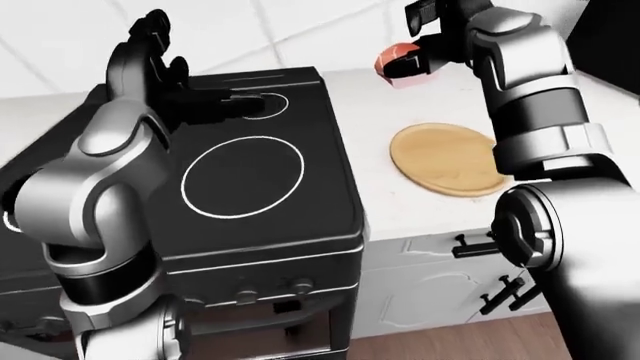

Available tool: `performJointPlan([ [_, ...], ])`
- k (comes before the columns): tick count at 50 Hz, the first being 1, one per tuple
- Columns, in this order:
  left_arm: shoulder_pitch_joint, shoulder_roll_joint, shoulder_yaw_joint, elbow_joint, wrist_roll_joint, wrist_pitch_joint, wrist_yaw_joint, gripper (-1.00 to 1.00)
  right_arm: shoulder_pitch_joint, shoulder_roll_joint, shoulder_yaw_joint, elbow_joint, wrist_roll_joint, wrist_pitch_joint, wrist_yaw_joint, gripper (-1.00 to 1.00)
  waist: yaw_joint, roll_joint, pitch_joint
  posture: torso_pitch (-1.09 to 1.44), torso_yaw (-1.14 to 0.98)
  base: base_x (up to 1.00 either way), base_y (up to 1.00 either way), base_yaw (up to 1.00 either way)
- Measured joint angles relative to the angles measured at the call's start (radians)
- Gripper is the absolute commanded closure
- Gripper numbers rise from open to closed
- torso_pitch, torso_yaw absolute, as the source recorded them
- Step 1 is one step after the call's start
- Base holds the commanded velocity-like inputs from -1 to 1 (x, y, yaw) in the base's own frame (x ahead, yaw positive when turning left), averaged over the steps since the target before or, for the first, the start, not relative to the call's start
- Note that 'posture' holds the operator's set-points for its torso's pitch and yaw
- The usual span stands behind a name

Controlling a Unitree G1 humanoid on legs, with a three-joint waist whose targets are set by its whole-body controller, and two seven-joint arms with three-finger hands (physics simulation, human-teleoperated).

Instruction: Pick the pork loin from the plate and place it in the pan.

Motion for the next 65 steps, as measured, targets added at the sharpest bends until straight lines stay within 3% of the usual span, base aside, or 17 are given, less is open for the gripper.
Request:
performJointPlan([
  [3,-0.004,-0.001,0.003,-0.016,0.002,-0.004,0.004,-1.00,0.004,0.000,-0.003,-0.017,0.002,-0.005,-0.002,1.00,-0.001,0.051,0.014,0.00,0.00,0.00,0.41,0.00],
  [6,-0.003,0.002,0.004,-0.025,-0.002,-0.002,0.006,-1.00,0.006,0.007,-0.003,-0.018,0.003,-0.008,-0.005,1.00,0.001,0.110,0.009,0.00,0.00,0.00,0.41,0.00],
  [9,0.018,0.001,0.014,-0.005,0.008,-0.001,0.013,-1.00,0.020,0.030,0.010,-0.005,0.013,-0.007,0.004,1.00,0.014,0.098,0.021,0.00,0.00,0.00,0.39,0.00],
  [12,0.013,-0.001,0.008,0.000,0.014,0.003,0.015,-1.00,0.023,0.024,0.008,0.002,0.016,-0.003,0.009,1.00,0.006,0.073,0.011,0.00,0.00,0.00,0.17,0.00],
  [17,0.004,-0.001,0.007,-0.014,0.008,0.000,0.011,-1.00,0.003,0.011,0.002,-0.017,0.009,-0.007,-0.003,1.00,0.003,0.064,-0.002,0.00,0.00,0.00,0.09,0.00],
  [27,-0.009,0.001,0.009,-0.016,0.010,0.009,0.014,-1.00,0.002,0.015,0.008,-0.012,0.010,-0.007,0.003,1.00,0.005,-0.028,0.007,0.00,0.00,0.00,0.21,0.00],
  [29,0.000,-0.011,-0.004,-0.022,0.005,0.011,0.012,-1.00,0.016,0.005,0.002,-0.013,0.005,-0.002,0.001,1.00,-0.004,-0.007,0.013,0.00,0.00,0.00,0.20,0.00],
  [32,0.000,-0.013,-0.016,-0.012,-0.004,0.021,0.006,-1.00,0.025,0.000,-0.003,0.003,-0.003,0.011,-0.005,1.00,0.000,-0.011,0.003,0.00,0.00,0.00,0.20,0.00],
  [34,-0.003,-0.010,-0.009,-0.014,-0.004,0.018,0.005,-1.00,0.020,0.004,-0.002,-0.001,-0.003,0.011,-0.008,1.00,0.004,0.006,0.004,0.00,0.00,0.00,0.20,0.00],
  [38,-0.006,-0.008,-0.004,-0.025,0.000,0.006,0.006,-1.00,0.014,0.005,-0.004,-0.005,0.004,-0.011,-0.010,1.00,0.003,0.056,0.012,0.00,0.00,0.00,0.20,0.00],
  [41,-0.004,-0.008,-0.005,-0.022,0.003,0.000,0.006,-1.00,0.010,0.008,-0.002,-0.001,0.005,-0.018,-0.012,1.00,-0.001,0.116,0.005,0.00,0.00,0.00,0.21,0.00],
  [44,0.016,-0.006,0.007,-0.009,0.012,0.004,0.011,-1.00,0.026,0.031,0.008,-0.005,0.013,-0.018,-0.005,1.00,0.013,0.098,0.018,0.00,0.00,0.00,0.20,0.00],
  [51,0.010,-0.008,0.005,-0.026,0.016,0.004,0.011,-1.00,0.026,0.024,0.002,-0.025,0.015,-0.006,-0.010,1.00,0.001,0.034,0.013,0.00,0.00,0.00,0.18,0.00],
  [54,0.002,-0.005,0.006,-0.030,0.014,-0.002,0.008,-1.00,0.013,0.018,0.001,-0.037,0.014,-0.017,-0.019,1.00,0.015,0.013,0.036,0.00,0.00,0.00,0.00,0.00],
  [56,-0.002,-0.005,0.007,-0.026,0.015,0.000,0.008,-1.00,0.008,0.019,0.000,-0.031,0.015,-0.021,-0.024,1.00,0.027,-0.016,0.035,0.00,0.00,0.00,0.00,0.00],
  [60,0.010,-0.018,-0.006,-0.018,0.011,0.017,0.009,-1.00,0.026,0.015,-0.003,-0.017,0.019,-0.015,-0.030,1.00,0.023,0.011,0.045,0.00,0.00,0.00,0.00,0.10],
  [65,0.011,-0.027,-0.032,-0.017,-0.006,0.031,-0.004,-1.00,0.059,-0.009,-0.012,0.008,0.004,0.024,-0.047,1.00,0.023,0.029,0.011,0.00,0.00,0.00,0.00,0.96],
])
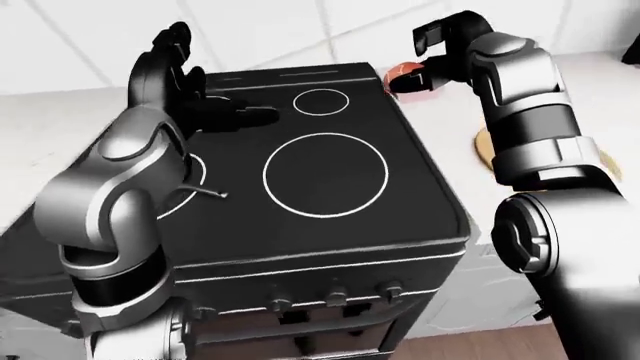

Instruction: Pick the pork loin from the plate and place it in the pan.

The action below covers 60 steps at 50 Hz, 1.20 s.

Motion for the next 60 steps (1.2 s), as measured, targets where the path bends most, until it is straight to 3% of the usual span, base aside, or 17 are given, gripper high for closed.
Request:
performJointPlan([
  [4,-0.025,0.012,0.026,-0.018,0.011,-0.018,0.007,-1.00,-0.026,0.008,0.006,-0.031,0.004,-0.008,0.003,1.00,-0.001,0.035,0.000,0.00,0.00,0.00,0.00,1.00],
  [7,-0.025,0.017,0.035,-0.030,0.015,-0.024,0.011,-1.00,-0.046,0.015,0.010,-0.044,0.011,-0.028,0.006,1.00,0.004,0.076,-0.006,0.00,0.00,0.00,0.00,0.58],
  [8,-0.021,0.025,0.045,-0.036,0.018,-0.026,0.013,-1.00,-0.052,0.027,0.013,-0.050,0.014,-0.037,0.007,1.00,-0.005,0.074,-0.005,0.00,0.00,0.00,0.00,0.00],
  [10,-0.008,0.026,0.063,-0.035,0.028,-0.030,0.021,-1.00,-0.049,0.047,0.023,-0.057,0.026,-0.049,0.016,1.00,-0.013,0.038,0.016,0.00,0.00,0.00,0.00,0.00],
  [16,0.013,0.010,0.036,0.000,0.027,-0.005,0.021,-1.00,-0.021,0.033,0.017,-0.033,0.025,-0.033,0.011,1.00,-0.015,-0.037,0.049,0.00,0.00,0.00,0.00,0.00],
  [25,-0.006,0.013,0.035,-0.016,0.015,-0.020,0.011,-1.00,-0.033,0.018,0.010,-0.022,0.018,-0.019,-0.008,1.00,-0.012,0.009,0.024,0.00,0.00,0.00,0.01,0.00],
  [28,-0.005,0.007,0.030,-0.008,0.014,-0.013,0.014,-1.00,-0.033,0.018,0.011,-0.018,0.019,-0.015,-0.006,1.00,-0.017,0.019,0.003,0.00,0.00,0.00,0.18,0.00],
  [34,-0.006,0.007,0.021,-0.021,0.005,-0.018,0.008,-1.00,-0.034,0.011,0.007,-0.030,0.010,-0.011,-0.014,1.00,-0.017,0.005,-0.017,0.00,0.00,0.00,0.16,0.00],
  [36,-0.009,0.010,0.029,-0.030,0.009,-0.025,0.010,-1.00,-0.048,0.014,0.010,-0.045,0.011,-0.017,-0.011,1.00,-0.025,0.025,0.005,0.00,0.00,0.00,0.06,0.00],
  [37,-0.006,0.009,0.033,-0.033,0.011,-0.028,0.013,-1.00,-0.052,0.018,0.011,-0.051,0.013,-0.022,-0.009,1.00,-0.025,0.052,0.006,0.00,0.00,0.00,0.16,0.00],
  [41,0.018,0.012,0.042,-0.004,0.020,-0.010,0.019,-1.00,-0.032,0.046,0.025,-0.033,0.023,-0.028,0.005,1.00,-0.005,0.041,0.006,0.00,0.00,0.00,0.10,0.00],
  [44,0.005,0.015,0.041,-0.018,0.021,-0.013,0.018,-1.00,-0.032,0.039,0.021,-0.027,0.022,-0.014,0.009,1.00,-0.009,0.023,0.031,0.00,0.00,0.00,0.02,0.00],
  [47,0.010,0.014,0.041,-0.016,0.020,-0.017,0.017,-1.00,-0.030,0.039,0.018,-0.028,0.018,-0.012,0.003,1.00,-0.012,-0.005,0.013,0.00,0.00,0.00,0.14,0.00],
  [50,0.007,0.012,0.038,-0.021,0.021,-0.019,0.017,-1.00,-0.033,0.035,0.016,-0.041,0.019,-0.019,-0.001,1.00,-0.017,-0.054,-0.003,0.00,0.00,0.00,0.20,0.00],
  [52,0.014,0.001,0.024,-0.026,0.017,-0.021,0.014,-1.00,-0.025,0.025,0.009,-0.043,0.018,-0.028,-0.006,1.00,-0.028,-0.038,-0.003,0.00,0.00,0.00,0.24,0.00],
  [56,0.010,0.001,0.013,-0.015,0.008,-0.020,0.004,-1.00,-0.020,0.020,0.006,-0.022,0.011,-0.022,-0.016,1.00,-0.023,-0.030,-0.016,0.00,0.00,0.00,0.24,0.00],
  [60,-0.006,0.007,0.026,-0.025,0.013,-0.026,0.007,-1.00,-0.029,0.021,0.010,-0.030,0.012,-0.025,-0.012,1.00,-0.026,0.020,0.009,0.00,0.00,0.00,0.12,0.00],
])
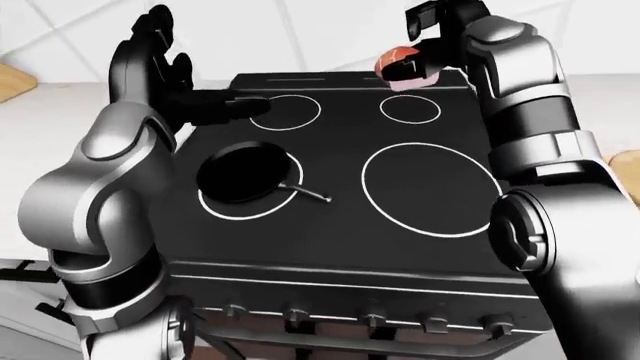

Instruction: Pick the pork loin from the plate and place it in the pan.

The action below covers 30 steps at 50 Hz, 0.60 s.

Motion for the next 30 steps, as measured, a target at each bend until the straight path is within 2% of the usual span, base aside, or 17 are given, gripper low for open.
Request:
performJointPlan([
  [1,-0.004,0.002,0.002,-0.004,0.001,-0.004,0.001,-1.00,-0.005,0.000,0.000,-0.001,0.000,-0.001,0.001,1.00,-0.007,0.016,0.010,0.00,0.00,0.00,0.10,0.00],
  [2,-0.003,0.002,0.004,-0.005,0.002,-0.006,0.002,-1.00,-0.009,0.003,0.001,-0.001,0.000,-0.002,0.001,1.00,-0.006,0.047,0.006,0.00,0.00,0.00,0.16,0.00],
  [5,0.017,0.004,0.015,0.019,0.007,0.008,0.008,-1.00,0.003,0.028,0.011,0.008,0.006,-0.005,0.007,1.00,0.018,0.023,0.009,0.00,0.00,0.00,0.25,0.00],
  [7,0.017,0.004,0.017,0.027,0.012,0.023,0.014,-1.00,0.007,0.033,0.017,0.021,0.011,0.000,0.017,1.00,0.019,0.005,0.001,0.00,0.00,0.00,0.24,0.00],
  [10,0.003,0.004,0.014,0.011,0.010,0.023,0.016,-1.00,0.001,0.023,0.012,0.013,0.008,0.011,0.020,1.00,0.012,-0.034,0.000,0.00,0.00,0.00,0.24,0.00],
  [12,-0.006,0.005,0.012,-0.004,0.006,0.017,0.015,-1.00,-0.008,0.013,0.007,-0.004,0.004,0.010,0.015,1.00,0.009,-0.070,-0.004,0.00,0.00,0.00,0.24,0.00],
  [14,0.000,-0.005,0.002,-0.011,0.000,0.012,0.012,-1.00,-0.007,0.001,-0.001,-0.014,0.001,-0.001,0.008,1.00,-0.008,-0.058,-0.008,0.00,0.00,0.00,0.25,0.00],
  [16,0.006,-0.009,-0.009,-0.003,-0.009,0.017,0.007,-1.00,-0.005,-0.005,-0.006,-0.001,-0.004,-0.003,0.001,1.00,-0.008,-0.063,-0.020,0.00,0.00,0.00,0.23,0.00],
  [18,0.008,-0.007,-0.007,-0.002,-0.012,0.023,0.005,-1.00,-0.007,-0.001,-0.004,0.003,-0.006,0.000,-0.003,1.00,-0.002,-0.054,-0.024,0.00,0.00,0.00,0.21,0.00],
  [22,0.001,-0.002,0.002,-0.009,-0.008,0.015,0.008,-1.00,-0.008,0.006,-0.001,-0.002,-0.001,-0.007,-0.002,1.00,0.003,-0.001,-0.005,0.00,0.00,0.00,0.20,0.00],
  [25,0.002,-0.001,0.001,-0.008,-0.006,0.010,0.009,-1.00,-0.008,0.008,0.000,0.009,0.000,-0.007,-0.003,1.00,-0.001,0.061,-0.005,0.00,0.00,0.00,0.21,0.00],
  [26,0.003,0.004,0.004,-0.005,-0.006,0.010,0.009,-1.00,-0.006,0.015,0.001,0.008,0.001,-0.008,-0.004,1.00,0.002,0.064,-0.009,0.00,0.00,0.00,0.21,0.00],
  [27,0.009,0.006,0.010,-0.001,-0.004,0.011,0.010,-1.00,0.000,0.023,0.004,0.008,0.003,-0.010,-0.003,1.00,0.009,0.052,-0.005,0.00,0.00,0.00,0.21,0.00],
  [30,0.023,0.004,0.018,0.009,0.005,0.019,0.017,-1.00,0.012,0.034,0.012,0.024,0.013,-0.009,0.006,1.00,0.014,0.036,-0.005,0.00,0.00,0.00,0.21,0.00],
])
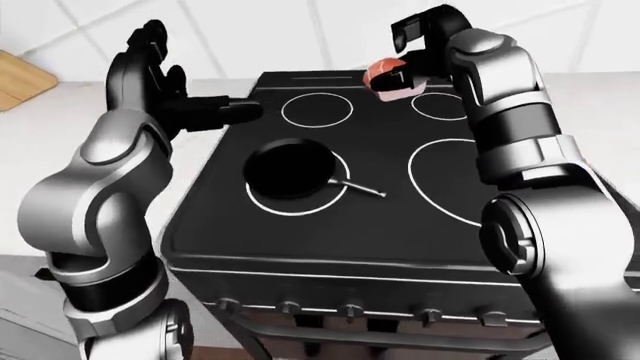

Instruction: Pick the pork loin from the plate and place it in the pan.

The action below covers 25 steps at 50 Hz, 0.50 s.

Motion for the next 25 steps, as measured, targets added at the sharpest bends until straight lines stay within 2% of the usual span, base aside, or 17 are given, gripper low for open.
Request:
performJointPlan([
  [5,-0.010,0.000,-0.006,-0.007,-0.002,-0.002,-0.001,-1.00,-0.009,-0.013,-0.007,-0.010,-0.003,0.003,-0.006,1.00,-0.006,-0.046,-0.002,0.00,0.00,0.00,0.19,0.00],
  [9,-0.024,0.002,-0.004,-0.012,-0.006,-0.004,-0.001,-1.00,-0.028,-0.018,-0.008,-0.023,-0.004,-0.010,-0.011,1.00,0.000,-0.065,0.009,0.00,0.00,0.00,0.05,0.00],
  [10,-0.027,0.003,-0.004,-0.014,-0.006,-0.006,-0.001,-1.00,-0.033,-0.018,-0.008,-0.026,-0.004,-0.012,-0.011,1.00,0.006,-0.074,0.014,0.00,0.00,0.00,0.05,0.00],
  [12,-0.026,0.002,-0.003,-0.013,-0.007,-0.007,-0.001,-1.00,-0.032,-0.017,-0.007,-0.025,-0.003,-0.015,-0.010,1.00,0.011,-0.101,0.008,0.00,0.00,0.00,0.05,0.00],
  [13,-0.023,-0.001,-0.005,-0.014,-0.008,-0.007,-0.001,-1.00,-0.030,-0.019,-0.007,-0.025,-0.003,-0.014,-0.009,1.00,0.013,-0.091,0.018,0.00,0.00,0.00,0.06,0.00],
  [15,-0.015,-0.007,-0.018,-0.003,-0.012,0.003,-0.003,-1.00,-0.014,-0.021,-0.009,-0.008,-0.006,-0.008,-0.009,1.00,0.003,-0.074,0.011,0.00,0.00,0.00,0.07,0.00],
  [17,-0.018,-0.008,-0.025,0.006,-0.018,0.011,-0.006,-1.00,-0.001,-0.023,-0.010,0.011,-0.009,0.005,-0.010,1.00,-0.001,-0.080,-0.001,0.00,0.00,0.00,0.07,0.00],
  [19,-0.022,-0.005,-0.023,0.002,-0.020,0.010,-0.008,-1.00,-0.002,-0.024,-0.009,0.019,-0.013,0.015,-0.011,1.00,0.001,-0.075,-0.007,0.00,0.00,0.00,0.07,0.00],
  [23,-0.030,0.000,-0.014,-0.022,-0.019,0.001,-0.004,-1.00,-0.014,-0.025,-0.011,-0.007,-0.012,0.006,-0.013,1.00,0.001,-0.033,-0.002,0.00,0.00,0.00,0.08,0.00],
  [25,-0.029,0.001,-0.015,-0.023,-0.019,-0.005,-0.005,-1.00,-0.018,-0.026,-0.012,-0.018,-0.011,0.001,-0.014,1.00,-0.004,-0.002,-0.003,0.00,0.00,0.00,0.08,0.00],
])
